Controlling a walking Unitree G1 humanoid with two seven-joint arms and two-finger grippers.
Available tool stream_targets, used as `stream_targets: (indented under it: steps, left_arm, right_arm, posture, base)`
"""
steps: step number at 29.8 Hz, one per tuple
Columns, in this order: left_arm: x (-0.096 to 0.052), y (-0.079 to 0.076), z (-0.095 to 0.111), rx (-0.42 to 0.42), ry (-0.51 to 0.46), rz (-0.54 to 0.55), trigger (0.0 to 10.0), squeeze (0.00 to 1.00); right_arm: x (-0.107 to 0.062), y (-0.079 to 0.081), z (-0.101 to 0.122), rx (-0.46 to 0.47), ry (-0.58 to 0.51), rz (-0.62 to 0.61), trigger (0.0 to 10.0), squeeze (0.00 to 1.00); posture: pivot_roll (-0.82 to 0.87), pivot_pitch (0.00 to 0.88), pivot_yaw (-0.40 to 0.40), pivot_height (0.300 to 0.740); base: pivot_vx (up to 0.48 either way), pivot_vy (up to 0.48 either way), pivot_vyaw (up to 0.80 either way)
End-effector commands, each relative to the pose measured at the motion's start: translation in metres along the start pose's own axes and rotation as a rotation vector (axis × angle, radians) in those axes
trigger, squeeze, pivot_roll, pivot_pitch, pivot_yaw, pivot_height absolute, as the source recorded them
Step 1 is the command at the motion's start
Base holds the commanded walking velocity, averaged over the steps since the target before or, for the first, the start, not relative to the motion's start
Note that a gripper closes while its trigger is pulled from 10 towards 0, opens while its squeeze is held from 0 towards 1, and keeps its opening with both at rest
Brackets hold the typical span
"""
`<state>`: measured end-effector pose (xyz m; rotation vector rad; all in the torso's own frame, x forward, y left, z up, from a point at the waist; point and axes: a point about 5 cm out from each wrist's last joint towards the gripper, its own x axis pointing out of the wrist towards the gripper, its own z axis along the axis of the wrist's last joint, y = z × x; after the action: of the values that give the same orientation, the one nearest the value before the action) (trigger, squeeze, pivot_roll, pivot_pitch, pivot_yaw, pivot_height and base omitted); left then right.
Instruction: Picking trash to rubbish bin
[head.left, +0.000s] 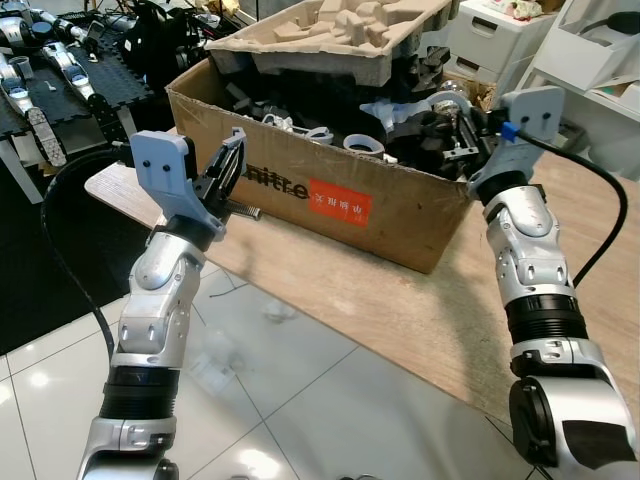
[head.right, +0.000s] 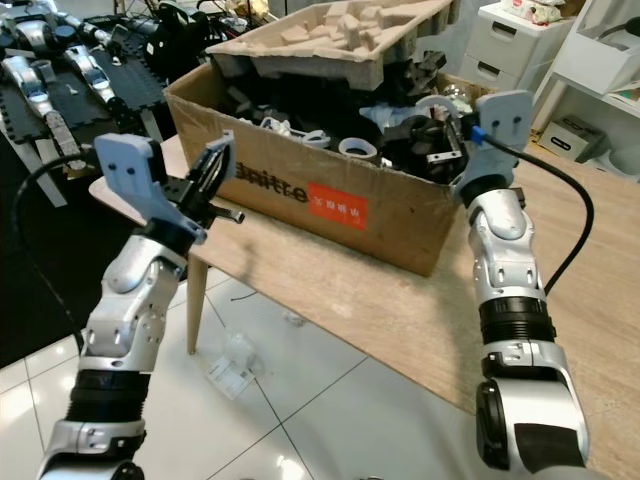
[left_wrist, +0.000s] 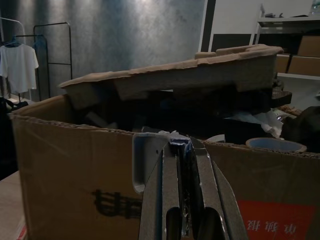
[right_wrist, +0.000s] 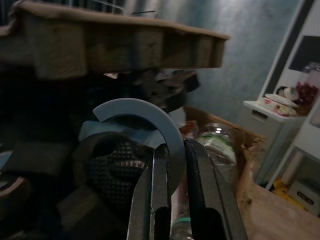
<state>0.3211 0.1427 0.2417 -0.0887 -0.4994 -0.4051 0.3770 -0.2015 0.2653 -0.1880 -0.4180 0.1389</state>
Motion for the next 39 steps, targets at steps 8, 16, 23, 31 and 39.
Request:
stream_targets:
  steps: [8,16,23,31,39]
  left_arm:
    - [-0.001,0.003,0.003,0.029,-0.007,0.0,10.0,0.0]
    - [-0.002,0.003,0.003,0.03,-0.011,0.005,10.0,0.0]
    - [0.001,0.001,0.002,0.028,-0.013,-0.006,10.0,0.0]
    - [0.002,0.0,0.003,0.029,-0.016,-0.013,10.0,0.0]
    - [0.002,0.0,0.003,0.032,-0.014,-0.011,10.0,0.0]
  right_arm:
    - [0.008,0.016,-0.019,-0.143,0.139,0.031,10.0,0.0]
    - [0.009,0.0,-0.015,-0.158,0.137,-0.046,10.0,1.0]
    - [0.011,-0.005,0.001,-0.107,0.024,-0.089,10.0,1.0]
    - [0.012,-0.011,0.014,-0.065,-0.041,-0.12,10.0,0.33]
    - [0.01,-0.007,0.007,-0.057,-0.017,-0.094,10.0,0.11]
  posture:
    - [0.09,0.061,-0.042,0.74]
    - [0.09,0.06,-0.049,0.74]
    - [0.09,0.05,-0.047,0.74]
    - [0.09,0.046,-0.044,0.74]
    - [0.09,0.045,-0.043,0.74]
  base:
    - [0.0,0.0,0.0]
    - [0.0,0.0,0.0]
    - [0.0,0.0,0.0]
    - [0.0,0.0,0.0]
    - [0.0,0.0,0.0]
